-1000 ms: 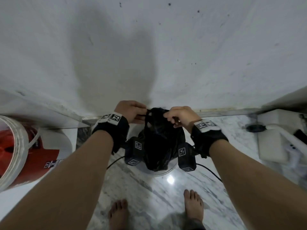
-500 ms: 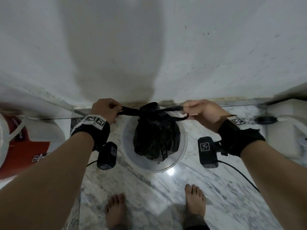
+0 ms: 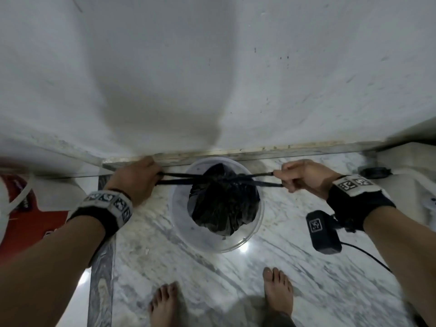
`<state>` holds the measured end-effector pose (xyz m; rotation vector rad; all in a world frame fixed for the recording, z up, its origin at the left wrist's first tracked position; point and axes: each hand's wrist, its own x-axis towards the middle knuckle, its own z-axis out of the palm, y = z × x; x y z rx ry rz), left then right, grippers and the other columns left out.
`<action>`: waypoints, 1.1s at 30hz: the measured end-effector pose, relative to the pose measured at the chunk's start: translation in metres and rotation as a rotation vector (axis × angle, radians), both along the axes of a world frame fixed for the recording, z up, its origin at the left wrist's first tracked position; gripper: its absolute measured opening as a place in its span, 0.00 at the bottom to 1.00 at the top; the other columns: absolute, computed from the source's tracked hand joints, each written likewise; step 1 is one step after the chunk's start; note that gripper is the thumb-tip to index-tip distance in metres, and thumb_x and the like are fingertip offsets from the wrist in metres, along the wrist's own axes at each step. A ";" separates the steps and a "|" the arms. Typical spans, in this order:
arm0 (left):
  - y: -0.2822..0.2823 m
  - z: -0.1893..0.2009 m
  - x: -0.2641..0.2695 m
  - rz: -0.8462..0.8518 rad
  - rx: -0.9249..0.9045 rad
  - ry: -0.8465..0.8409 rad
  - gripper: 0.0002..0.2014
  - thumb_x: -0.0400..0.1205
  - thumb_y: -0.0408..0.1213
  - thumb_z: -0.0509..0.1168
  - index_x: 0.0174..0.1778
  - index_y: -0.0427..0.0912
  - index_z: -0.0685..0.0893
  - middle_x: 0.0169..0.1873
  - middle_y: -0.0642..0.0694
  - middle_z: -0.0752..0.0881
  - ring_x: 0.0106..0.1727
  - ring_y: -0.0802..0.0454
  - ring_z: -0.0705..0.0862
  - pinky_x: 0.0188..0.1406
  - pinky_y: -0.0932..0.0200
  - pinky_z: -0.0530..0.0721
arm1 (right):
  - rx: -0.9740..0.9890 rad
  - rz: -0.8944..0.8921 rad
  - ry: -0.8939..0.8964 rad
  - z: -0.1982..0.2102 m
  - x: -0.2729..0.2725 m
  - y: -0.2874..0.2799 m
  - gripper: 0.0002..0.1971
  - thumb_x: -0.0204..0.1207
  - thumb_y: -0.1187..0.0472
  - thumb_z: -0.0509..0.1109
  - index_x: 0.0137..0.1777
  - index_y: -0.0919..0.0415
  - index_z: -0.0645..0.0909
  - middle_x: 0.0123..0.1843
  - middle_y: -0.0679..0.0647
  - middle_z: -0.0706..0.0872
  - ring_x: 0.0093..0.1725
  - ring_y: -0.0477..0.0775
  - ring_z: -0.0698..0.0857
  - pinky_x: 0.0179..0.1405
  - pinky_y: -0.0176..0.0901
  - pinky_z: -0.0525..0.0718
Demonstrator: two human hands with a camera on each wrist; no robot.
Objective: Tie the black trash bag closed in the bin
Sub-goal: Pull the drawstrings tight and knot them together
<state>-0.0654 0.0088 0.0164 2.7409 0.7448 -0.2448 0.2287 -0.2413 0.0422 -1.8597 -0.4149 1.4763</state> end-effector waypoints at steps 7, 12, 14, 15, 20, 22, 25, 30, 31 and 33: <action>-0.013 0.007 0.011 0.818 -1.100 -0.246 0.08 0.81 0.31 0.62 0.48 0.37 0.86 0.52 0.36 0.88 0.53 0.41 0.87 0.50 0.51 0.87 | -0.107 0.052 -0.041 -0.007 0.003 -0.014 0.07 0.72 0.59 0.73 0.39 0.62 0.90 0.16 0.49 0.64 0.21 0.49 0.65 0.35 0.44 0.70; -0.013 0.032 0.036 1.060 -1.644 -0.610 0.03 0.69 0.33 0.59 0.31 0.39 0.76 0.22 0.46 0.79 0.28 0.46 0.80 0.34 0.57 0.85 | 0.236 -0.302 0.163 0.013 -0.005 0.017 0.17 0.74 0.68 0.64 0.24 0.61 0.84 0.24 0.57 0.72 0.35 0.57 0.77 0.54 0.47 0.77; -0.015 0.031 0.044 1.078 -1.592 -0.642 0.04 0.71 0.29 0.55 0.31 0.40 0.71 0.19 0.48 0.75 0.23 0.52 0.67 0.23 0.62 0.69 | 0.344 -0.506 0.301 0.016 -0.009 0.028 0.12 0.73 0.68 0.63 0.29 0.65 0.81 0.21 0.55 0.71 0.32 0.56 0.79 0.54 0.48 0.83; -0.016 0.028 0.045 1.101 -1.540 -0.653 0.06 0.72 0.27 0.52 0.31 0.39 0.70 0.18 0.49 0.76 0.21 0.54 0.64 0.21 0.62 0.64 | 0.347 -0.562 0.344 0.016 -0.009 0.030 0.09 0.73 0.68 0.63 0.33 0.66 0.80 0.18 0.52 0.67 0.26 0.54 0.75 0.46 0.48 0.86; -0.003 -0.001 0.011 1.004 -1.270 -0.423 0.13 0.65 0.30 0.56 0.13 0.40 0.77 0.09 0.48 0.68 0.11 0.52 0.66 0.22 0.56 0.59 | 0.120 -0.395 0.298 -0.001 -0.018 0.012 0.04 0.66 0.71 0.65 0.32 0.70 0.78 0.13 0.49 0.60 0.16 0.51 0.58 0.26 0.43 0.67; -0.005 -0.005 0.002 0.851 -1.221 -0.269 0.08 0.59 0.35 0.67 0.14 0.39 0.82 0.09 0.48 0.68 0.12 0.50 0.69 0.25 0.53 0.59 | -0.025 -0.188 0.190 -0.006 -0.025 0.004 0.09 0.67 0.68 0.70 0.26 0.67 0.82 0.15 0.53 0.60 0.17 0.53 0.61 0.27 0.45 0.71; -0.010 -0.002 -0.005 0.666 -1.069 -0.096 0.08 0.68 0.37 0.76 0.28 0.35 0.90 0.17 0.42 0.76 0.20 0.50 0.73 0.26 0.57 0.70 | -0.148 0.214 -0.019 0.001 -0.031 0.002 0.09 0.69 0.57 0.77 0.32 0.62 0.89 0.15 0.51 0.68 0.19 0.52 0.69 0.29 0.37 0.77; -0.006 -0.006 -0.025 0.797 -1.187 -0.158 0.29 0.45 0.60 0.81 0.29 0.39 0.91 0.24 0.41 0.84 0.29 0.50 0.86 0.37 0.57 0.86 | -0.038 -0.013 0.110 -0.001 -0.013 -0.008 0.09 0.68 0.63 0.75 0.30 0.67 0.84 0.14 0.50 0.70 0.19 0.50 0.67 0.43 0.46 0.85; -0.007 -0.008 -0.027 0.819 -1.216 -0.163 0.29 0.44 0.60 0.82 0.29 0.39 0.91 0.24 0.43 0.84 0.30 0.51 0.87 0.36 0.58 0.88 | -0.043 -0.020 0.113 -0.002 -0.011 -0.009 0.09 0.68 0.63 0.75 0.29 0.67 0.84 0.15 0.50 0.70 0.19 0.50 0.68 0.46 0.47 0.86; -0.010 -0.008 -0.024 0.839 -1.249 -0.168 0.19 0.55 0.53 0.81 0.27 0.40 0.91 0.24 0.43 0.83 0.31 0.51 0.88 0.35 0.59 0.89 | -0.042 -0.034 0.101 -0.001 -0.008 -0.009 0.10 0.71 0.65 0.73 0.31 0.69 0.82 0.14 0.49 0.69 0.18 0.50 0.67 0.48 0.49 0.86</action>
